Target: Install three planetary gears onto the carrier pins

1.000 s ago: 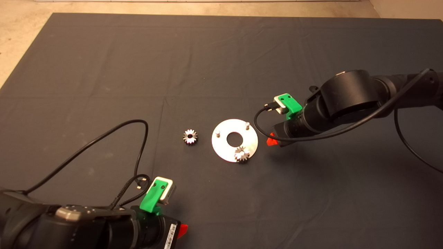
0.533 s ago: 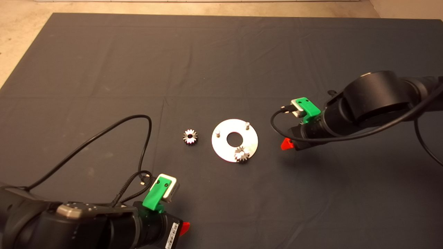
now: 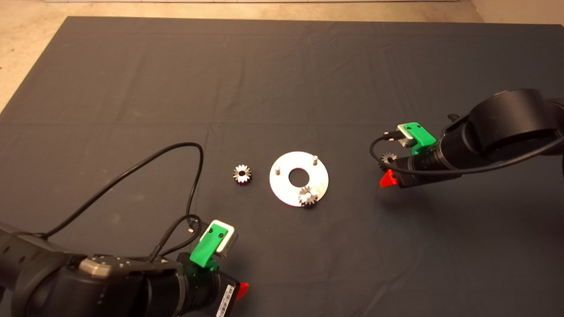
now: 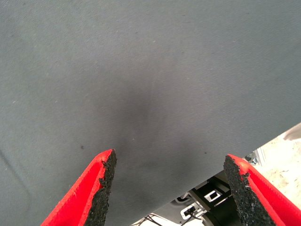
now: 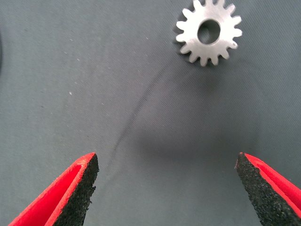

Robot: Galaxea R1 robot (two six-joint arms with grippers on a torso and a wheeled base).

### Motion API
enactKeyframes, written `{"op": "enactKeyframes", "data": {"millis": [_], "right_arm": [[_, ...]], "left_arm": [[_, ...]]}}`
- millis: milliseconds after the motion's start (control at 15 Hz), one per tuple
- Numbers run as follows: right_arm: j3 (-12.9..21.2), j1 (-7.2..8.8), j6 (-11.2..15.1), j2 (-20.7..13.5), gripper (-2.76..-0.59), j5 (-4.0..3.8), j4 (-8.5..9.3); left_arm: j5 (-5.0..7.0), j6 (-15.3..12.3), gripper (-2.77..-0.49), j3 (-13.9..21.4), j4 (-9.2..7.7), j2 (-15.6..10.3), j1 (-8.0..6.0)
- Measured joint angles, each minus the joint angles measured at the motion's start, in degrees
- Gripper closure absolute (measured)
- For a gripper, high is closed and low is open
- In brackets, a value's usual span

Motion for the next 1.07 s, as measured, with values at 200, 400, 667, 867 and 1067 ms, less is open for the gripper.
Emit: {"op": "enactKeyframes", "data": {"millis": [200,400,667,867,1067], "right_arm": [[-0.85,0.00,-0.94,-0.17,-2.18,0.00,-0.15],[-3.23,0.00,-1.79,-0.28,-2.18,0.04,-0.33],[-5.93,0.00,-2.39,-0.26,-2.18,0.12,-0.48],[-7.28,-0.09,-2.43,-0.26,-2.18,0.12,-0.69],[-8.00,-0.16,-2.43,-0.28,-2.18,0.12,-1.33]], "left_arm": [[0.02,0.26,-1.62,0.00,0.01,0.02,-0.41],[0.00,0.30,-1.62,0.00,0.01,0.40,-0.66],[0.00,0.47,-1.62,0.00,0.00,1.58,-0.68],[0.00,0.48,-1.62,0.00,0.00,1.60,-0.96],[0.05,0.46,-1.62,0.00,0.01,1.73,-0.99]]}}
